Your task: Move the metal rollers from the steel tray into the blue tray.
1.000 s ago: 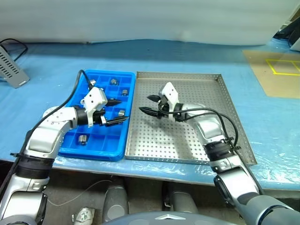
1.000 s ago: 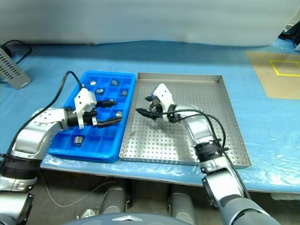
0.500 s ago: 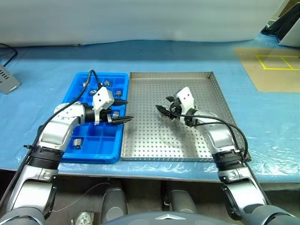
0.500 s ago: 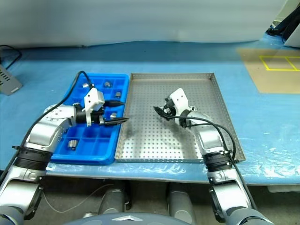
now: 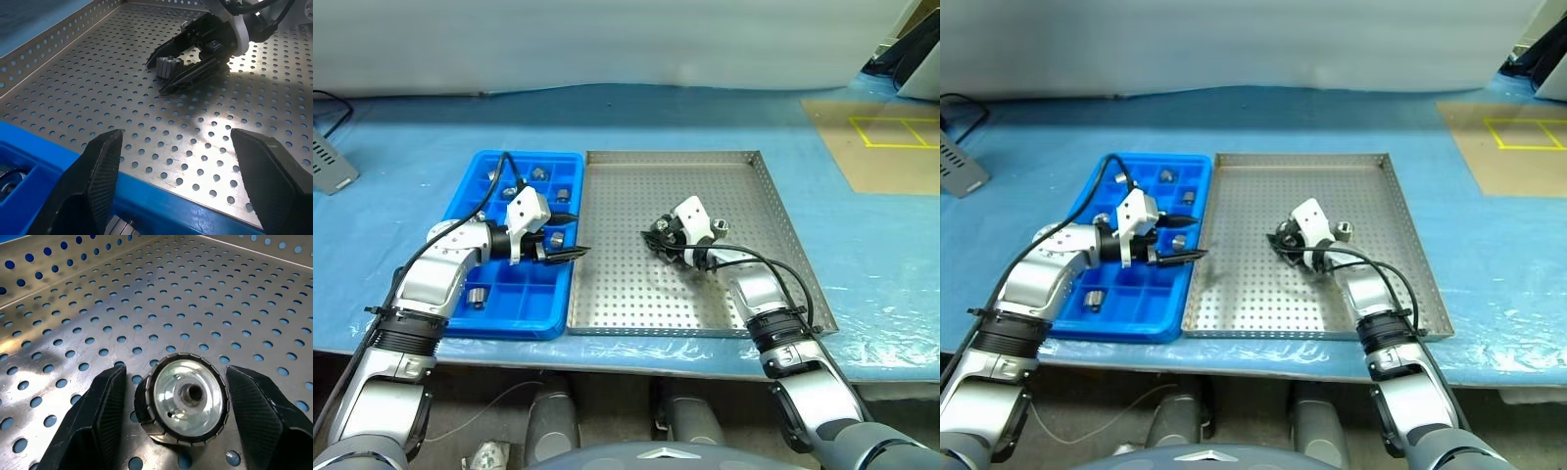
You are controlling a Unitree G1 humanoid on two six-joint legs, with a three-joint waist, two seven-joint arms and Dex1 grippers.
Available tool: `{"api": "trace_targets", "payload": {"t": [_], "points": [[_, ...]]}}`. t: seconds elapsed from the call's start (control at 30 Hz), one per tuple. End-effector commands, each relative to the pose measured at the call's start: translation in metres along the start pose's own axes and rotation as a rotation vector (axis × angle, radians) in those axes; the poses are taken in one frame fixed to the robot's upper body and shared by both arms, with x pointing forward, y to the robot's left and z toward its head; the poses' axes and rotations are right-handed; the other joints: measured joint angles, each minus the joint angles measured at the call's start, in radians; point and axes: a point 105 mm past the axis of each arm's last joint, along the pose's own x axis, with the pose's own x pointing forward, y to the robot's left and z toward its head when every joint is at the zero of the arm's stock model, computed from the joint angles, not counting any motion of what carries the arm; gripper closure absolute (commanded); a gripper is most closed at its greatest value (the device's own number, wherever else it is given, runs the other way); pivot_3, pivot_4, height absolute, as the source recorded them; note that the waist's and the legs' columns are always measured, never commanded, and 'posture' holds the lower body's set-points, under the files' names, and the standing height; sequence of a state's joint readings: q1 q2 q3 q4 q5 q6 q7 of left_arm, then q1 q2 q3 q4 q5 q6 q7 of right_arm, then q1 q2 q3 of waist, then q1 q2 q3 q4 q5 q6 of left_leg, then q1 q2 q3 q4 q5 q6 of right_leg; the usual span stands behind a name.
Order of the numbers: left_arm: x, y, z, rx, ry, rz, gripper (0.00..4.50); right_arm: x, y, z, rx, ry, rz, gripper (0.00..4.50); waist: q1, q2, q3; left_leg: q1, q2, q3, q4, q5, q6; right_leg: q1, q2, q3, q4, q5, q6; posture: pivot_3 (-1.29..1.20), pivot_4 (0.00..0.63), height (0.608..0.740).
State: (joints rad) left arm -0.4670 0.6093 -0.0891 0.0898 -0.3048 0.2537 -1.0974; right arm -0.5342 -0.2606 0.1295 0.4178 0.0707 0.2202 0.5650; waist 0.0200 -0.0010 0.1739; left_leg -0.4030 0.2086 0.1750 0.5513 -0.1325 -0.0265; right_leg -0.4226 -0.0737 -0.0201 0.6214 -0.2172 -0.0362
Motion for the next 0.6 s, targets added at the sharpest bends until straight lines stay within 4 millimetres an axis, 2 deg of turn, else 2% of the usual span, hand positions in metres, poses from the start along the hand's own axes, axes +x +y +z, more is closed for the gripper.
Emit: {"api": "trace_targets", "payload": {"t": [0.03,0.1,0.23,0.4,0.5,0.6], "points": [[-0.004,0.002,0.012,0.047,-0.008,0.014,0.78,0.001,0.006,0.006,-0.005,-0.028,0.03,2.07,0.0,0.0,0.0,0.0,0.0,0.0,0.0,0.0,0.0,0.0,0.0,0.0,0.0,0.0,0.0,-0.17,0.15,0.74],[-0.006,0.003,0.014,0.046,-0.007,0.017,0.78,0.003,0.008,0.009,-0.01,-0.033,0.024,2.68,0.0,0.0,0.0,0.0,0.0,0.0,0.001,0.0,0.0,0.0,0.0,0.0,0.0,0.0,0.0,-0.17,0.15,0.74],[-0.016,0.003,0.019,0.034,-0.015,0.031,0.78,0.003,0.013,0.028,-0.047,-0.085,0.067,2.69,-0.003,0.0,0.0,0.0,0.0,0.0,0.001,0.0,0.0,0.0,0.0,0.0,0.0,0.0,0.0,-0.17,0.15,0.74],[-0.033,0.002,0.015,0.021,0.011,0.061,0.78,0.007,0.017,0.063,-0.074,-0.155,0.101,2.69,-0.004,0.0,0.0,0.0,0.0,0.0,0.0,-0.001,0.001,0.0,0.0,0.0,0.0,0.0,0.0,-0.13,0.15,0.74],[-0.051,0.008,0.014,0.014,0.026,0.128,0.78,0.012,0.042,0.102,-0.077,-0.239,0.23,2.69,-0.004,0.0,0.0,0.0,0.001,0.0,0.0,0.0,0.001,-0.001,0.0,0.0,0.001,0.0,0.0,-0.08,0.15,0.74],[-0.068,0.015,0.014,0.009,0.038,0.19,0.78,0.016,0.072,0.12,-0.09,-0.261,0.383,2.69,0.001,0.0,0.0,0.0,0.001,0.0,-0.001,0.0,0.0,-0.001,0.001,-0.001,0.001,0.0,0.0,-0.03,0.15,0.74]]}}
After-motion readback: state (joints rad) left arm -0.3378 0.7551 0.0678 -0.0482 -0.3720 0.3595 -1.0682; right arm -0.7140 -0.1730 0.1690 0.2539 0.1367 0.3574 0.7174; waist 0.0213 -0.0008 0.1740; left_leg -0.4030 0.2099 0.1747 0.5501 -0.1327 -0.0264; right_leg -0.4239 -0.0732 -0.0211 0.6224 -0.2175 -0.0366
